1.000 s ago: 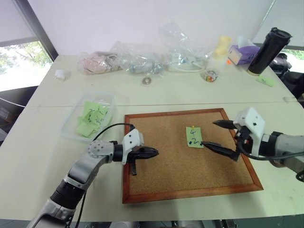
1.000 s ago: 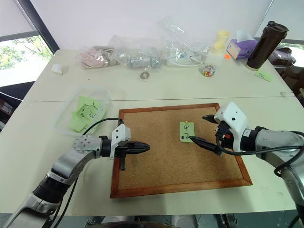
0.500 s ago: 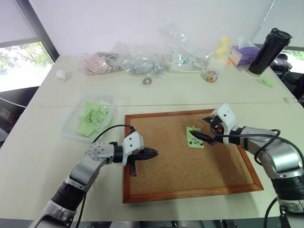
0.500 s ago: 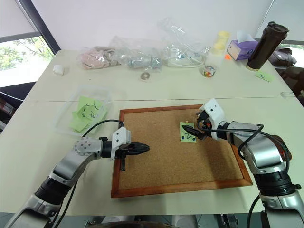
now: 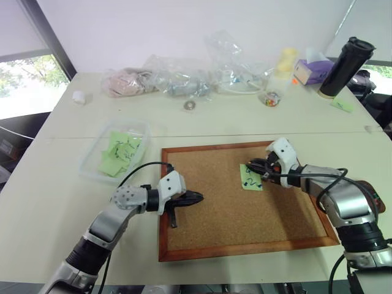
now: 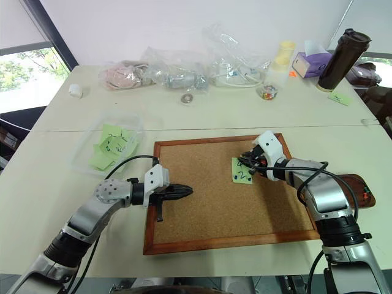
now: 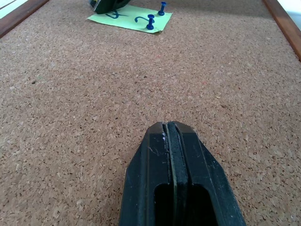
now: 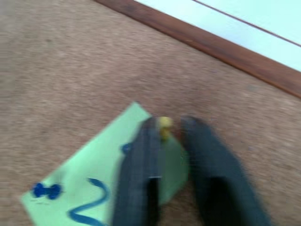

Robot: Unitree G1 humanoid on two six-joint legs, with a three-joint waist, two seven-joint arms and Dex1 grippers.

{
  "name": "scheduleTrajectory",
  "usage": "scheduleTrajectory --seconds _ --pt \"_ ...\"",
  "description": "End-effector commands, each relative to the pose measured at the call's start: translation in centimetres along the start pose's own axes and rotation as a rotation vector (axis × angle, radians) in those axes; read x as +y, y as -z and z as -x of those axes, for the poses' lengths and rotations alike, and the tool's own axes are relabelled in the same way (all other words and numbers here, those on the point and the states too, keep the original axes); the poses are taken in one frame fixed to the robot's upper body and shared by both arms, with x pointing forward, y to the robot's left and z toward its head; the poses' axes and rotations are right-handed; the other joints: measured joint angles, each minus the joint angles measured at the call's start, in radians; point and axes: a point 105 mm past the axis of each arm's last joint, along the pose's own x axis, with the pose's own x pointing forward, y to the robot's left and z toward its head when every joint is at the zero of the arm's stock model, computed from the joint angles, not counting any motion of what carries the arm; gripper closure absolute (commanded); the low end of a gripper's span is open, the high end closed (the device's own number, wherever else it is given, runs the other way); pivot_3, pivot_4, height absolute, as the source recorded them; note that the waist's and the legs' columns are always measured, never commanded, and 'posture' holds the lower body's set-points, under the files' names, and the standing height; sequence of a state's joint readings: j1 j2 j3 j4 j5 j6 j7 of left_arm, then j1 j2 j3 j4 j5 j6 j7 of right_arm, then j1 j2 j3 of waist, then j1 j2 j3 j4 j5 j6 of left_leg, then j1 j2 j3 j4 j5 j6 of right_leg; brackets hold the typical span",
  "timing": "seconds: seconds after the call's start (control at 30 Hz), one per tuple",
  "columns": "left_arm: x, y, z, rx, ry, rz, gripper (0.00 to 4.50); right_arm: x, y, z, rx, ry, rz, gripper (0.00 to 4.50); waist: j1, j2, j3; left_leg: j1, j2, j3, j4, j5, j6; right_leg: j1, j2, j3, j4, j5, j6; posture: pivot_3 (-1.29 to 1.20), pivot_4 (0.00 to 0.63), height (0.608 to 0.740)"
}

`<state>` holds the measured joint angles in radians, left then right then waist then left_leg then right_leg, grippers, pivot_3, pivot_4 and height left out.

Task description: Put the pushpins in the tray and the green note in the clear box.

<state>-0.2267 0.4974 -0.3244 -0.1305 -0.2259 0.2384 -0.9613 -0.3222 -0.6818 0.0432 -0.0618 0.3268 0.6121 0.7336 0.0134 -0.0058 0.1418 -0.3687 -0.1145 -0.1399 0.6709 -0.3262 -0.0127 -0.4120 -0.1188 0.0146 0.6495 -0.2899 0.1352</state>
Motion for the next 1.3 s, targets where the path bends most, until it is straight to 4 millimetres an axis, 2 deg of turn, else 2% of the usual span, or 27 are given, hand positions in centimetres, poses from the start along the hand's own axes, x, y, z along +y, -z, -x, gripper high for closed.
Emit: scheduleTrajectory --seconds 0.03,0.1,0.2,0.33,0.4,0.57,0.6,0.67,0.73,0.83,1.03,1.27,1.3 --pt "0.2 1.6 0.3 0.065 -0.029 0.034 4.50 0.2 -1.1 0.6 -0.029 0.001 0.040 4.47 0.000 0.000 0.000 0.000 0.000 0.000 0.000 0.000 0.000 0.000 0.000 0.000 0.000 0.000 0.000 0.00 0.150 0.730" --pt "0.1 1.7 0.2 0.066 -0.027 0.035 4.50 0.2 -1.6 0.8 -0.048 0.009 0.045 4.47 0.001 0.000 0.000 0.000 0.000 0.000 0.000 0.000 0.000 0.000 0.000 0.000 0.000 0.000 0.000 0.00 0.150 0.730" --pt "-0.2 2.2 0.1 0.081 -0.010 0.036 4.50 -0.4 -3.5 2.0 -0.128 0.053 0.041 4.47 0.002 0.000 0.000 0.000 0.000 0.000 0.000 0.000 0.000 0.000 0.000 0.000 0.000 0.000 0.000 0.00 0.150 0.730" --pt "-0.7 2.5 -0.1 0.084 0.006 0.049 4.50 -1.4 -5.9 4.8 -0.241 0.125 -0.004 4.47 0.001 0.001 0.000 -0.001 0.000 0.000 0.000 0.000 0.000 -0.001 0.000 0.000 0.000 0.000 0.000 0.00 0.150 0.730" --pt "-0.8 2.6 -0.2 0.082 0.008 0.054 4.50 -2.3 -6.8 6.9 -0.298 0.177 -0.059 4.47 0.002 0.001 -0.001 0.000 0.000 -0.001 0.000 0.000 0.000 0.000 0.000 0.000 0.000 0.000 0.000 0.00 0.150 0.730" --pt "-1.2 2.7 -0.5 0.077 0.012 0.058 4.50 -4.3 -7.1 10.8 -0.367 0.301 -0.160 4.47 0.002 0.002 -0.001 0.001 0.000 -0.001 -0.001 0.000 0.000 0.001 0.000 0.000 0.000 0.000 0.000 0.00 0.150 0.730" --pt "-1.3 2.7 -0.6 0.073 0.014 0.058 4.50 -5.9 -6.1 12.8 -0.367 0.400 -0.205 4.47 0.006 0.002 -0.001 0.001 0.000 -0.001 -0.001 0.000 0.000 0.001 0.000 0.000 0.000 0.000 0.000 0.00 0.150 0.730" --pt "-1.5 2.7 -0.7 0.066 0.018 0.061 4.50 -7.7 -4.0 16.0 -0.345 0.543 -0.263 4.47 0.015 0.002 -0.001 0.001 0.000 -0.001 -0.001 0.000 0.001 0.002 0.000 0.000 -0.001 0.000 0.000 0.00 0.150 0.730" --pt "-1.7 2.7 -0.9 0.060 0.021 0.063 4.50 -8.5 -2.2 18.0 -0.308 0.622 -0.296 4.47 0.024 0.003 -0.002 0.001 -0.001 0.000 -0.001 -0.001 0.001 0.002 0.000 0.001 -0.001 0.000 0.000 0.00 0.150 0.730" --pt "-2.1 2.5 -1.1 0.052 0.029 0.062 4.50 -8.8 2.1 20.4 -0.191 0.723 -0.359 4.47 0.024 0.007 -0.006 0.004 -0.001 0.001 -0.003 -0.001 0.002 0.003 0.000 0.001 -0.001 0.000 0.000 0.00 0.150 0.730" --pt "-2.3 2.0 -1.2 0.043 0.034 0.062 4.50 -8.1 6.1 21.9 -0.108 0.768 -0.430 4.47 0.022 0.012 -0.009 0.012 0.000 0.006 -0.006 -0.002 0.004 0.009 0.000 0.006 -0.003 0.000 0.000 0.00 0.150 0.730" --pt "-2.2 1.3 -1.3 0.039 0.032 0.061 4.50 -7.9 9.3 22.2 -0.059 0.782 -0.495 4.47 0.024 0.012 -0.009 0.012 0.000 0.006 -0.006 -0.002 0.004 0.009 0.000 0.007 -0.003 0.000 0.000 0.00 0.150 0.730" --pt "-2.1 1.2 -1.3 0.040 0.031 0.060 4.50 -7.9 9.5 22.2 -0.055 0.783 -0.500 4.18 0.024 0.012 -0.009 0.012 0.000 0.006 -0.006 -0.002 0.004 0.009 0.000 0.007 -0.003 0.000 0.000 0.00 0.150 0.730"
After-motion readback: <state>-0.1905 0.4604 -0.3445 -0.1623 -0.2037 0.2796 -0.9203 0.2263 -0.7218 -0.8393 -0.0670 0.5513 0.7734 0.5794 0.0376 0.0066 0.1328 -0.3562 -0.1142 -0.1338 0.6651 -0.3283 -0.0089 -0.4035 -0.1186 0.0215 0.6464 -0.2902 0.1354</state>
